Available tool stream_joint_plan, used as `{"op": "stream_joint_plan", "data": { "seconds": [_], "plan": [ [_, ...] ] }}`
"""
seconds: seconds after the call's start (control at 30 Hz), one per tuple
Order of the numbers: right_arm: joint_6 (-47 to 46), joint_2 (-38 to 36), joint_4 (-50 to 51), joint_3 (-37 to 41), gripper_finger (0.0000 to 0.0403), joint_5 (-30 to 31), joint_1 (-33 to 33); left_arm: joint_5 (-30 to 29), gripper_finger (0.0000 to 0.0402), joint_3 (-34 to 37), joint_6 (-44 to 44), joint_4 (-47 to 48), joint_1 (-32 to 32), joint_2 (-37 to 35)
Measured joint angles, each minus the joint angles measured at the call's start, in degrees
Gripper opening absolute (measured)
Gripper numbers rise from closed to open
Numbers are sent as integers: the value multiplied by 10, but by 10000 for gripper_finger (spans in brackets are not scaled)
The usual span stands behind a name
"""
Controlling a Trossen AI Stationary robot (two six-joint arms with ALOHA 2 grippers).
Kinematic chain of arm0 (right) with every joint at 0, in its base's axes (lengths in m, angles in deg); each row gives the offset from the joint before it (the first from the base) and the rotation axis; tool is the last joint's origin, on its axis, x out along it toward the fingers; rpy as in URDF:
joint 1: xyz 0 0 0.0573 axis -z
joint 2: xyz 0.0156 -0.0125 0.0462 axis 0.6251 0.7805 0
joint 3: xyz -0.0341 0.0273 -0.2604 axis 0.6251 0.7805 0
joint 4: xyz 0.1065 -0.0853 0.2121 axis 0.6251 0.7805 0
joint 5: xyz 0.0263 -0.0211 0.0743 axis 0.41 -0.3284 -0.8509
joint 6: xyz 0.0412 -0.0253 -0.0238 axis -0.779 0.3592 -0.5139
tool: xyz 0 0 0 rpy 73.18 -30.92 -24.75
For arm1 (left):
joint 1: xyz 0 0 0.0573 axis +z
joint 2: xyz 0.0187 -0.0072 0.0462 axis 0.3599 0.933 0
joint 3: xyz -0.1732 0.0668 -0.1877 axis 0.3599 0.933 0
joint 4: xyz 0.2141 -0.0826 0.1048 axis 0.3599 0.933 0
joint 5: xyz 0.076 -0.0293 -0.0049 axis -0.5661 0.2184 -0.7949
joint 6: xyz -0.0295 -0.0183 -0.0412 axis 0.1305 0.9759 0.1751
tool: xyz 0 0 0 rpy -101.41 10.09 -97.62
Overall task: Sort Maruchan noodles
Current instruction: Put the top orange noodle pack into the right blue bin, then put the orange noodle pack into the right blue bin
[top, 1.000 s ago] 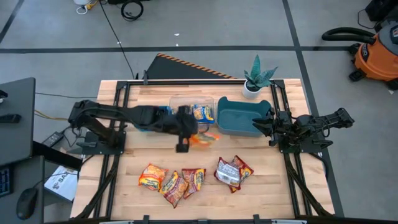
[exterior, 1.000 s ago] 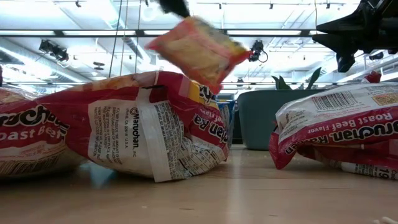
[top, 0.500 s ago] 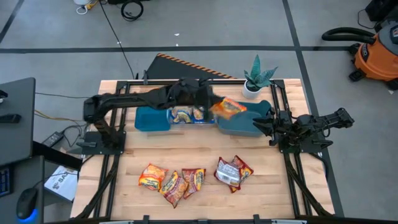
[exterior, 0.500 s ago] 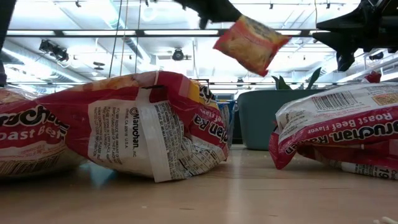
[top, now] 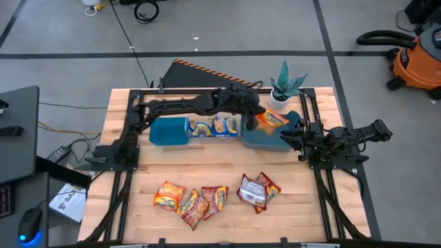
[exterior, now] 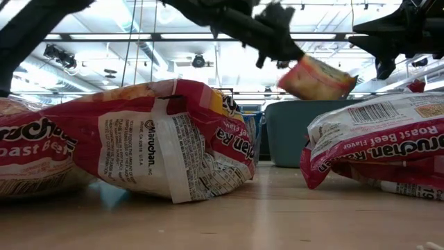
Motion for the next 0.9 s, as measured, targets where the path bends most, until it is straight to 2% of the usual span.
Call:
{"op": "stream_joint_plan", "data": {
  "seconds": [0.23,0.43,0.57,0.73,0.9],
  "plan": [
    [0,0,0,0,111,0,0,-15,31,0,41,74,6,36],
    [0,0,0,0,111,0,0,-44,116,0,22,166,7,30],
    [0,0,0,0,111,0,0,-21,162,-37,-40,260,10,8],
    [0,0,1,0,111,0,0,34,170,-81,-150,435,-34,-19],
    [0,0,1,0,111,0,0,52,171,-81,-168,568,-105,-29]
  ]
}}
